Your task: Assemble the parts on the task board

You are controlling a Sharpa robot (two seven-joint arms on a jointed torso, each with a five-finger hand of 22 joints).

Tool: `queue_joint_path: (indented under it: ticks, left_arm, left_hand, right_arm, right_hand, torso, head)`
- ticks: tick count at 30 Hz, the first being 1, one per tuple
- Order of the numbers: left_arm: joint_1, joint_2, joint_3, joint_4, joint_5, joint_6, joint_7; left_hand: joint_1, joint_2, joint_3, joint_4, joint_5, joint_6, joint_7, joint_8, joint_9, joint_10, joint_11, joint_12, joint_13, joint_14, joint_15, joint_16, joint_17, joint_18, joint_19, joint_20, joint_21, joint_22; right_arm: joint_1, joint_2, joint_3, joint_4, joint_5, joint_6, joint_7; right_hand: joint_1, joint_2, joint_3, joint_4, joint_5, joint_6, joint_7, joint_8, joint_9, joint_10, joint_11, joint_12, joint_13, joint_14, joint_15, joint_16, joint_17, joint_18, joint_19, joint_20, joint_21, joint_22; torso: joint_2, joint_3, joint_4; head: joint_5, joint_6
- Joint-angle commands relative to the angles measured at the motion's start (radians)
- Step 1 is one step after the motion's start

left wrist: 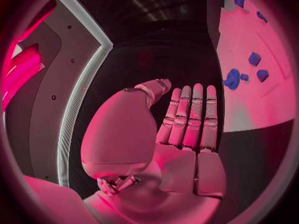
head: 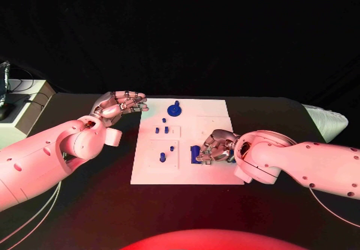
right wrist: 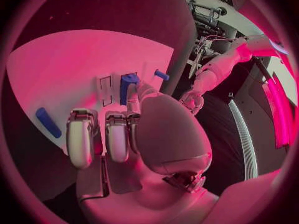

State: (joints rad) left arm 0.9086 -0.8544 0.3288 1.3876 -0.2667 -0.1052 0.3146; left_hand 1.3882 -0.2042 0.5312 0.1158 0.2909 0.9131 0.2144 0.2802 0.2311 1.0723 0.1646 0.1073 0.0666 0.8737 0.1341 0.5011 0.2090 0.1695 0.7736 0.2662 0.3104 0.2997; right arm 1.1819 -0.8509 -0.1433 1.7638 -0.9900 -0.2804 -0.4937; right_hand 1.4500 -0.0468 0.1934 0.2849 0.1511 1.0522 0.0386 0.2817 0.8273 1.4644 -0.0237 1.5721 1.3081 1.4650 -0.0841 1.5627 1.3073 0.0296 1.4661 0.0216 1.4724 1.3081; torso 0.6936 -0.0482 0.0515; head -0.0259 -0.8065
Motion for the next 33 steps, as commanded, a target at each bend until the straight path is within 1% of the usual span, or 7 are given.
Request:
queue_joint_path:
  ticks: [1, 8, 14, 20, 27, 29, 33]
  left_arm:
    - [0.000, 0.001, 0.001, 0.002, 0.004, 0.011, 0.005]
    - [0.000, 0.001, 0.001, 0.002, 0.003, 0.011, 0.005]
    - [0.000, 0.001, 0.001, 0.002, 0.003, 0.012, 0.004]
    - [0.000, 0.001, 0.001, 0.001, 0.003, 0.012, 0.004]
    - [0.000, 0.001, 0.001, 0.000, 0.003, 0.013, 0.003]
    - [0.000, 0.001, 0.001, 0.000, 0.003, 0.014, 0.003]
    - [0.000, 0.001, 0.001, -0.002, 0.003, 0.013, 0.003]
  left_hand:
    - [-0.005, 0.002, -0.004, 0.000, 0.000, -0.007, 0.003, -0.002, -0.001, -0.001, 0.003, -0.005, 0.000, -0.007, 0.001, -0.004, 0.001, 0.011, 0.005, 0.001, -0.005, -0.001]
    - [-0.005, 0.002, -0.004, 0.000, 0.000, -0.007, 0.003, -0.002, -0.001, -0.001, 0.003, -0.005, 0.000, -0.007, 0.001, -0.004, 0.001, 0.011, 0.005, 0.001, -0.005, -0.001]
    - [-0.005, 0.002, -0.004, 0.000, 0.000, -0.007, 0.003, -0.002, -0.001, -0.001, 0.003, -0.005, 0.000, -0.007, 0.001, -0.004, 0.001, 0.011, 0.005, 0.001, -0.005, -0.001]
    - [-0.005, 0.002, -0.004, 0.000, 0.000, -0.007, 0.003, -0.002, -0.001, -0.001, 0.003, -0.005, 0.000, -0.007, 0.001, -0.004, 0.001, 0.011, 0.005, 0.001, -0.005, -0.001]
    - [-0.004, 0.004, -0.004, 0.001, 0.000, -0.007, 0.003, -0.001, -0.002, -0.001, 0.003, -0.005, 0.001, -0.008, 0.001, -0.003, 0.003, 0.011, 0.006, 0.001, -0.007, -0.003]
    - [-0.004, 0.004, -0.004, 0.001, 0.000, -0.007, 0.003, -0.001, -0.002, -0.001, 0.003, -0.005, 0.001, -0.008, 0.001, -0.003, 0.003, 0.011, 0.006, 0.001, -0.007, -0.003]
    - [-0.004, 0.004, -0.004, 0.001, 0.000, -0.007, 0.003, -0.001, -0.002, -0.001, 0.003, -0.005, 0.001, -0.008, 0.001, -0.003, 0.003, 0.011, 0.006, 0.001, -0.007, -0.003]
  right_arm:
    - [-0.004, 0.009, 0.000, -0.009, -0.034, -0.014, -0.022]
    - [-0.013, 0.028, 0.000, -0.026, -0.066, -0.022, -0.047]
    - [-0.018, 0.034, 0.000, -0.029, -0.080, -0.022, -0.053]
    - [-0.019, 0.028, 0.000, -0.021, -0.084, -0.044, -0.045]
    - [-0.020, 0.006, 0.001, -0.003, -0.058, -0.100, 0.000]
    - [-0.020, -0.004, 0.003, 0.004, -0.032, -0.128, 0.031]
    - [-0.017, -0.021, 0.008, 0.009, 0.032, -0.183, 0.107]
  right_hand:
    - [0.015, 0.000, 0.045, -0.002, -0.020, 0.010, -0.001, 0.001, 0.004, 0.106, -0.010, -0.001, 0.263, 0.103, -0.009, 0.004, 0.251, -0.013, 0.087, -0.007, 0.006, 0.240]
    - [-0.001, -0.052, 0.223, -0.025, -0.045, 0.021, -0.005, 0.031, 0.032, 0.106, -0.014, -0.001, 0.263, 0.105, -0.012, 0.006, 0.258, -0.014, 0.087, -0.010, 0.011, 0.241]
    - [-0.037, -0.088, 0.309, -0.048, -0.050, 0.019, -0.005, 0.046, 0.046, 0.106, -0.014, -0.001, 0.263, 0.105, -0.013, 0.007, 0.261, -0.014, 0.088, -0.010, 0.013, 0.242]
    - [-0.051, -0.096, 0.324, -0.051, -0.048, 0.020, -0.006, 0.051, 0.049, 0.106, -0.015, -0.001, 0.263, 0.105, -0.013, 0.007, 0.261, -0.014, 0.088, -0.010, 0.013, 0.242]
    - [-0.109, -0.140, 0.336, -0.051, -0.022, 0.008, -0.007, 0.050, 0.050, 0.106, -0.015, -0.001, 0.263, 0.104, -0.014, 0.005, 0.256, -0.014, 0.088, -0.012, 0.012, 0.242]
    - [-0.144, -0.161, 0.319, -0.041, 0.017, -0.002, 0.001, 0.038, 0.044, 0.106, -0.010, -0.001, 0.263, 0.104, -0.010, 0.005, 0.254, -0.014, 0.088, -0.010, 0.013, 0.242]
    - [-0.186, -0.178, 0.286, -0.023, 0.023, -0.034, 0.022, 0.004, 0.026, 0.106, 0.008, -0.001, 0.263, 0.103, 0.003, 0.004, 0.252, -0.013, 0.087, -0.001, 0.008, 0.241]
  torso:
    - [0.000, -0.0005, 0.0006]
    - [0.000, -0.0006, 0.0013]
    - [0.000, -0.0001, -0.0004]
    - [0.000, 0.0006, 0.0004]
    - [0.001, 0.0011, 0.0001]
    - [0.000, 0.0009, -0.0007]
    - [0.000, 0.0009, -0.0014]
  head:
    - [0.000, -0.001]
    - [0.000, -0.002]
    - [0.002, -0.002]
    - [0.002, 0.000]
    - [0.001, 0.003]
    - [0.000, 0.003]
    - [0.000, 0.004]
